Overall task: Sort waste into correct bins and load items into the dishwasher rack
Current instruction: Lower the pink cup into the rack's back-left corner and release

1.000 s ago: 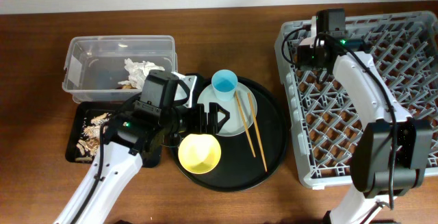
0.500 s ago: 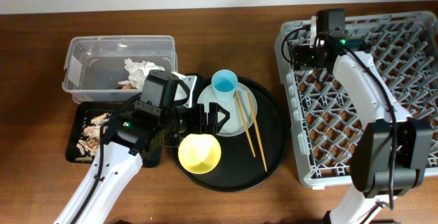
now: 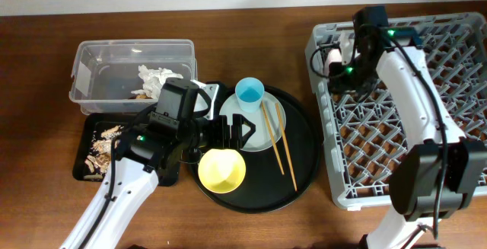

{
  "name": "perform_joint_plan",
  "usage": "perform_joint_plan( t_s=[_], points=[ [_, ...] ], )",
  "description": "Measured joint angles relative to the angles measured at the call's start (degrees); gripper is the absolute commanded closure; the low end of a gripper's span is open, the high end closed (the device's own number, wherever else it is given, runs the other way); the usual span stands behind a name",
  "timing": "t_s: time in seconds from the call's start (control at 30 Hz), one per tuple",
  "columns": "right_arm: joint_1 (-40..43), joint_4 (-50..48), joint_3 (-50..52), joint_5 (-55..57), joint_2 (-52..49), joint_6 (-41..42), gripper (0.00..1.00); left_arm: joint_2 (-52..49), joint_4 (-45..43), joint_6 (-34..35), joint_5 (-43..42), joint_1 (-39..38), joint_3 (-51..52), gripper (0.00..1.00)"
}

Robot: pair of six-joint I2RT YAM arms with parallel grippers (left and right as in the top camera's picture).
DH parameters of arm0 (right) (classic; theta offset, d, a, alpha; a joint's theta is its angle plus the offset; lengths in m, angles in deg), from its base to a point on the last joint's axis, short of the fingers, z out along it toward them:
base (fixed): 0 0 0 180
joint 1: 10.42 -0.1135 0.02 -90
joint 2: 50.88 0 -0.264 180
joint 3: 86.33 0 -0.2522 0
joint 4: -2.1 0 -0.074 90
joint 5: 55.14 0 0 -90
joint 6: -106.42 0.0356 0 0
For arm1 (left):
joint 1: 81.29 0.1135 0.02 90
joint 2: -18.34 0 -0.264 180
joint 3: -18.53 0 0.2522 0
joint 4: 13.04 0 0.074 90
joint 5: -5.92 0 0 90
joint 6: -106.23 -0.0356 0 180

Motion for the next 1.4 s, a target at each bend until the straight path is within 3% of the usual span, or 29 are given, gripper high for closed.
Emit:
perform_joint_plan(
  t_s=[0.3,0.43,0.8,0.93,1.3,1.4],
  points=[
    [-0.39,-5.46,5.09,-0.92,0.0,0.02,0.67,0.0,0.0,0.0,-0.02,0.0,0.0,0.01],
    [-0.39,-7.39,8.07,-0.92,0.0,0.0,0.77,0.0,0.0,0.0,0.0,0.0,0.0,0.01],
    [-0.87,-9.51,8.52,-0.94,0.0,0.24,0.82,0.0,0.0,0.0,-0.02,0.0,0.0,0.01],
    [-1.44,-10.19,8.52,0.09,0.0,0.22,0.91,0.0,0.0,0.0,-0.02,0.0,0.0,0.01],
    [-2.19,-12.04,8.52,1.31,0.0,0.7,0.9,0.0,0.0,0.0,-0.02,0.0,0.0,0.01],
    [-2.19,-11.98,8.52,1.29,0.0,0.52,0.76,0.0,0.0,0.0,-0.02,0.0,0.0,0.01]
  ],
)
